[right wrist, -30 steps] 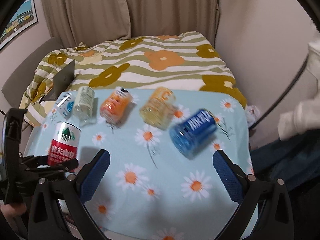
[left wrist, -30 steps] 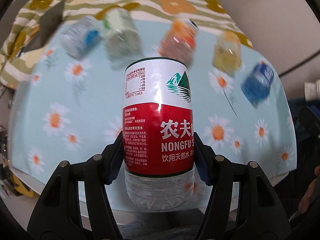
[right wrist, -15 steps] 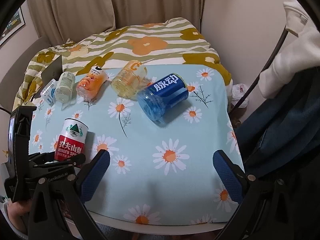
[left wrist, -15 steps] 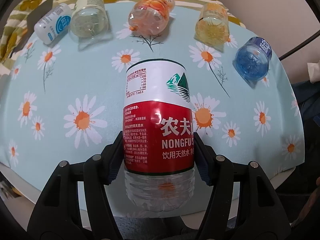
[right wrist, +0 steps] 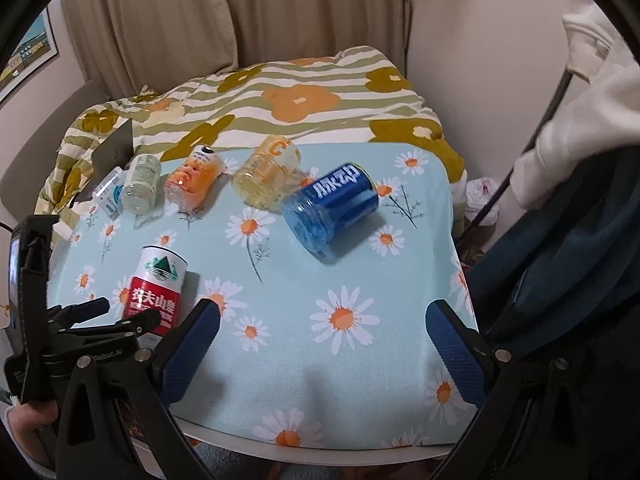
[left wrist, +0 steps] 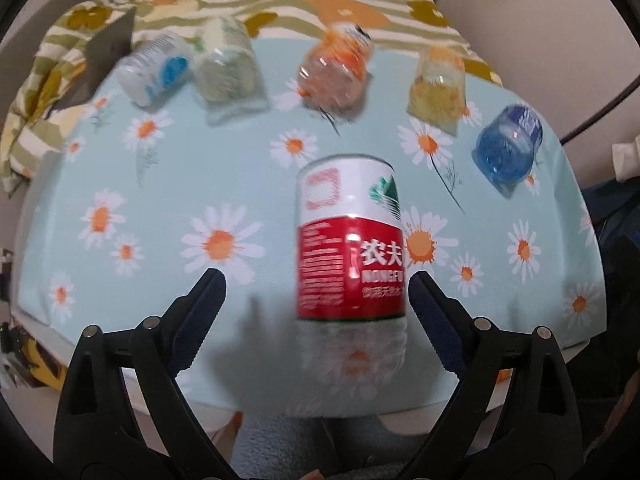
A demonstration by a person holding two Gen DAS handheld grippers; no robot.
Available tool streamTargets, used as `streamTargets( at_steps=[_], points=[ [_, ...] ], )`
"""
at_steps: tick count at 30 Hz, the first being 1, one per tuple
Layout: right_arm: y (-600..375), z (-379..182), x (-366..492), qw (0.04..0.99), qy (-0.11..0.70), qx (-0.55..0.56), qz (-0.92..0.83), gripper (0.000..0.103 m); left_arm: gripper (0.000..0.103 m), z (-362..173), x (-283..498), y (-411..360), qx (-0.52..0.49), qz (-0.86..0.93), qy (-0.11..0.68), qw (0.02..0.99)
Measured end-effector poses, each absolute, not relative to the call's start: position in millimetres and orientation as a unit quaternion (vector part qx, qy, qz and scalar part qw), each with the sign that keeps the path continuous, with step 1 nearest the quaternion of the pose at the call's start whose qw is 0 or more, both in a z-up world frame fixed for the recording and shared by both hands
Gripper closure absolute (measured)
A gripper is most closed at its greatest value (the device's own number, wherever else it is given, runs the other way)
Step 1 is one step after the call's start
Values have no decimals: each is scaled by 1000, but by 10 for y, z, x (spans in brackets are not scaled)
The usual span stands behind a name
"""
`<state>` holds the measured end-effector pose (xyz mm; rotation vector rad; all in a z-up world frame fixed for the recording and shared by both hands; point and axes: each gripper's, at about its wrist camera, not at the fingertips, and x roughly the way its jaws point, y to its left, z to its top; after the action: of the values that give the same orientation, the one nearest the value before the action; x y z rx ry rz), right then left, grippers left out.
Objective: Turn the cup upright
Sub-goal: 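Close the right tool on the cup while the left tool opens and releases it, then carry the cup open end up with the right tool and lower onto the cloth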
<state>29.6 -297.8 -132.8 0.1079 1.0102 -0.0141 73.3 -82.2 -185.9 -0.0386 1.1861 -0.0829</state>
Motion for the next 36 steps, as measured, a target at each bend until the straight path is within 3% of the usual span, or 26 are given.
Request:
streamTargets(
  at_steps=[2, 8, 21, 30, 36],
  points=[
    [-2935, -1263, 348, 873, 485, 51, 8, 0, 0, -1673, 692, -709, -20, -21, 546, 838],
    [-2692, -1244, 739, 840, 533, 64, 74, 0, 0, -1418, 604, -254, -17, 21, 523, 852],
    [-1827, -1961, 1584, 684, 705, 111, 150, 1, 0, -1790, 630, 552, -31, 6, 557, 830],
    [-1603, -2362, 1824, 618, 763, 122, 145, 17, 0, -1960, 738, 879, -63, 9, 571, 819],
    [-1539, -2515, 1867, 602, 774, 137, 141, 45, 0, -1967, 800, 933, -62, 8, 571, 819]
  ],
)
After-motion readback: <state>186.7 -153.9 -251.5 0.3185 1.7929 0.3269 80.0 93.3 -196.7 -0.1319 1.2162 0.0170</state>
